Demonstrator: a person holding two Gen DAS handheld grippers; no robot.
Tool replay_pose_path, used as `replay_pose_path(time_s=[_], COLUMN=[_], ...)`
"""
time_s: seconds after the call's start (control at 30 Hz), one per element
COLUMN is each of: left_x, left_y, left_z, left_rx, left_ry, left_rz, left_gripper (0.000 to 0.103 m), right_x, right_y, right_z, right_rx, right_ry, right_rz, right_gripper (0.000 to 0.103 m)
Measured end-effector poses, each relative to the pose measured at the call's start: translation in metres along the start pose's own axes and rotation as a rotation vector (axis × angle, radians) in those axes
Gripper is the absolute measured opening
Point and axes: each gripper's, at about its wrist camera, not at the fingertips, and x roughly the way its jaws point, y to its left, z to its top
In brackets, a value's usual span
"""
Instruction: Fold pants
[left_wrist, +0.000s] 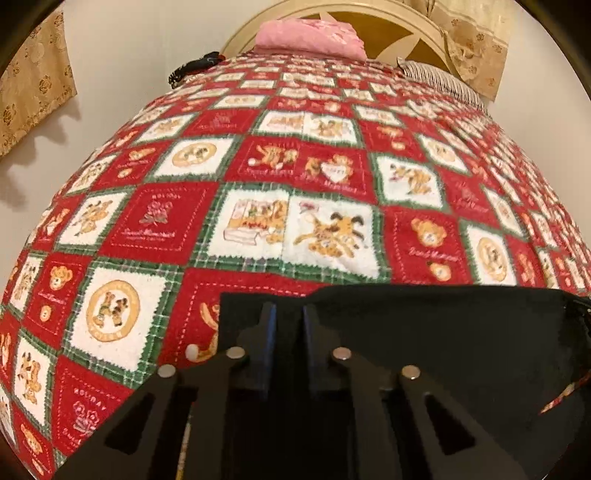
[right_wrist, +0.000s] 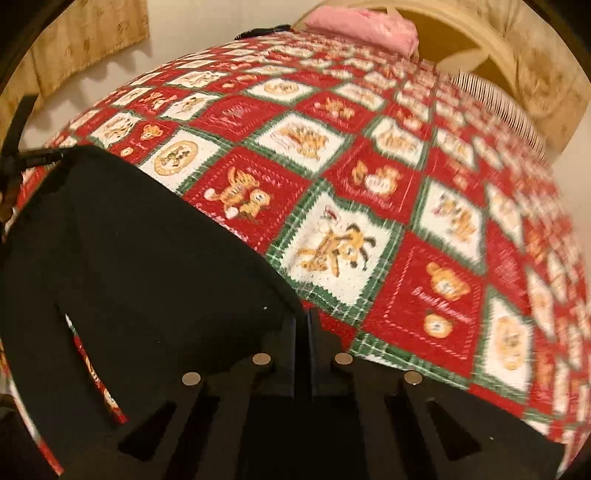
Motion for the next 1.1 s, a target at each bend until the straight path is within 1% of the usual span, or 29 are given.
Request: replay_pose_path(time_s=[0.03,0.1,0.17,0.23,0.3,0.37,0.4,0.43,0.5,0.57,0.6,0.7,0.73,0.77,0.8,0.87,0.9,0.97,1.0,1.1], left_x=[-0.008,-0.034,-0.057,-0.087,-0.116,-0.132,-0.139,-0.146,-0.151,-0.15,-0.146,-0.134,-0.131,-0.129,-0.127,-0.124,-0.12,-0.118,-0.119,-0.132], left_y=[0.0,0.0,-0.001,0.001,0.006,0.011,0.013,0.015,0.018,0.018,0.019,0.02,0.02,0.019,0.019,0.022,0.025,0.031,0.035,0.049], left_z=[0.0,0.0,-0.002,-0.01,-0.025,-0.04,-0.051,-0.064,-0.092,-0.115,-0.13,-0.16,-0.168,-0.175,-0.183,-0.194,-0.199,-0.206,-0.21,-0.218], left_rx=[-0.006,-0.008,0.0,0.002,-0.007,-0.011,-0.011,-0.009,-0.004,0.008,0.01,0.009,0.013,0.017,0.018,0.007,-0.004,-0.015,-0.021,-0.048], left_ry=[-0.018,-0.078,-0.132,-0.197,-0.257,-0.293,-0.308,-0.324,-0.344,-0.341,-0.327,-0.282,-0.274,-0.265,-0.257,-0.237,-0.216,-0.184,-0.176,-0.174], left_rz=[-0.006,-0.019,-0.016,-0.027,-0.053,-0.064,-0.065,-0.067,-0.064,-0.05,-0.037,-0.023,-0.012,0.006,0.028,0.048,0.075,0.118,0.128,0.138], left_gripper=[0.015,0.015,0.015,0.015,0.015,0.015,0.015,0.015,0.015,0.015,0.015,0.015,0.016,0.02,0.021,0.029,0.033,0.059,0.063,0.064], right_x=[-0.009,-0.047,-0.08,-0.113,-0.136,-0.152,-0.156,-0.161,-0.163,-0.16,-0.155,-0.134,-0.125,-0.118,-0.112,-0.1,-0.101,-0.104,-0.106,-0.109], right_y=[-0.001,-0.004,0.0,0.013,0.031,0.047,0.055,0.065,0.076,0.091,0.096,0.105,0.107,0.109,0.112,0.117,0.118,0.12,0.12,0.12], right_z=[0.002,0.002,-0.003,-0.014,-0.029,-0.048,-0.057,-0.072,-0.093,-0.121,-0.134,-0.165,-0.175,-0.182,-0.189,-0.202,-0.205,-0.208,-0.21,-0.214], right_rx=[0.02,0.084,0.103,0.09,0.06,0.042,0.037,0.035,0.026,0.015,0.022,0.077,0.1,0.115,0.128,0.152,0.15,0.141,0.139,0.115], right_ry=[-0.028,-0.124,-0.197,-0.259,-0.3,-0.322,-0.328,-0.333,-0.33,-0.32,-0.307,-0.252,-0.233,-0.219,-0.205,-0.19,-0.204,-0.217,-0.215,-0.201], right_rz=[-0.001,0.017,0.025,0.028,0.027,0.033,0.041,0.049,0.046,0.035,0.04,0.071,0.084,0.088,0.089,0.093,0.083,0.069,0.067,0.056], right_gripper=[0.005,0.005,0.005,0.005,0.005,0.005,0.005,0.005,0.005,0.005,0.005,0.005,0.005,0.005,0.005,0.005,0.005,0.005,0.005,0.006])
